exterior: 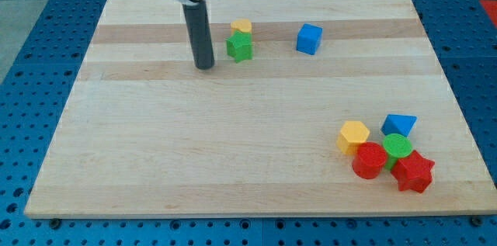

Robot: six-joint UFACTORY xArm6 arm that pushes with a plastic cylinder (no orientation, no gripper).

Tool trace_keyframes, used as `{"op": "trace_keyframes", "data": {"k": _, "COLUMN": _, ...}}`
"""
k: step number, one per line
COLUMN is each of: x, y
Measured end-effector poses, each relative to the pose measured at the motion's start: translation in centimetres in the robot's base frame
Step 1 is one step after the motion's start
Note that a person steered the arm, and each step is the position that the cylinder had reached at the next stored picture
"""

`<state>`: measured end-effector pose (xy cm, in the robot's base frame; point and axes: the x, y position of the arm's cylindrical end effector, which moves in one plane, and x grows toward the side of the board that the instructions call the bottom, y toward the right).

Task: Separate the green star from the yellow heart

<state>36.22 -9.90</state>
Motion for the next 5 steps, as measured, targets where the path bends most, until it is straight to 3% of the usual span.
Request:
{"op": "trace_keyframes", "data": {"k": 2, "x": -4.5, "y": 1.2}}
{"op": "trace_keyframes", "data": {"k": 5, "x": -3.4, "y": 8.2}}
